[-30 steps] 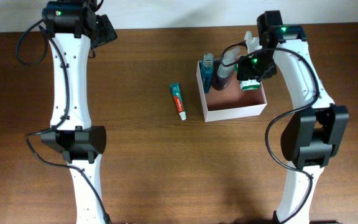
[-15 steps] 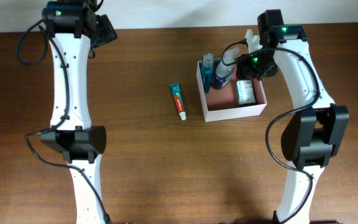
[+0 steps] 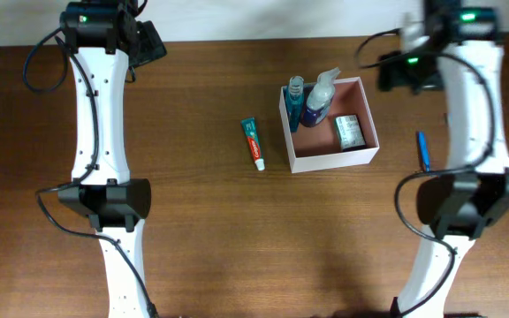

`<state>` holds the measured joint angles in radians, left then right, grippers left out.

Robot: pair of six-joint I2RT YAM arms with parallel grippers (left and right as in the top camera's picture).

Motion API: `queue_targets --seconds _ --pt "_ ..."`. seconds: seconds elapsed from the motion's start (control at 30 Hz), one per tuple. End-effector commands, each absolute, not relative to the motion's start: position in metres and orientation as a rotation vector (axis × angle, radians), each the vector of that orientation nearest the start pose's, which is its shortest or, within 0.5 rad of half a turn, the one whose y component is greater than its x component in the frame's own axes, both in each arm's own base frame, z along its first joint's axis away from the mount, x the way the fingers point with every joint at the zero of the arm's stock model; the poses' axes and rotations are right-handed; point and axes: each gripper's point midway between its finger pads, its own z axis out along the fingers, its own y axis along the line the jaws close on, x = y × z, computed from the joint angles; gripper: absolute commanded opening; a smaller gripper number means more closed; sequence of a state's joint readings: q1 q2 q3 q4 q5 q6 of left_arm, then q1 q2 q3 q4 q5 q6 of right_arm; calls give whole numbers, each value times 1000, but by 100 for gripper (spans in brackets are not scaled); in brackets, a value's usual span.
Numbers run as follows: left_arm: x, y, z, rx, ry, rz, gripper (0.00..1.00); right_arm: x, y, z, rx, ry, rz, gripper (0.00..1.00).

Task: Pack container
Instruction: 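Move the right gripper over the blue razor and grasp its handle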

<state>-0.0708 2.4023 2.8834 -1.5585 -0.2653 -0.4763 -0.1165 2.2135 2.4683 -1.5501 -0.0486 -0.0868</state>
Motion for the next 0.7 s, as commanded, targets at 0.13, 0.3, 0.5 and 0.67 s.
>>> queue_targets --seconds 0.13,0.3,0.5,0.67 --pt "516 10 260 -622 2494 143 99 421 -108 213 164 2962 17 84" --pt "516 10 260 -622 2494 143 99 407 -125 195 221 3022 55 84" --pt "516 10 260 -622 2494 143 99 387 -135 148 192 3153 114 84" --pt "516 10 260 -622 2494 143 99 383 -133 102 83 3206 145 86"
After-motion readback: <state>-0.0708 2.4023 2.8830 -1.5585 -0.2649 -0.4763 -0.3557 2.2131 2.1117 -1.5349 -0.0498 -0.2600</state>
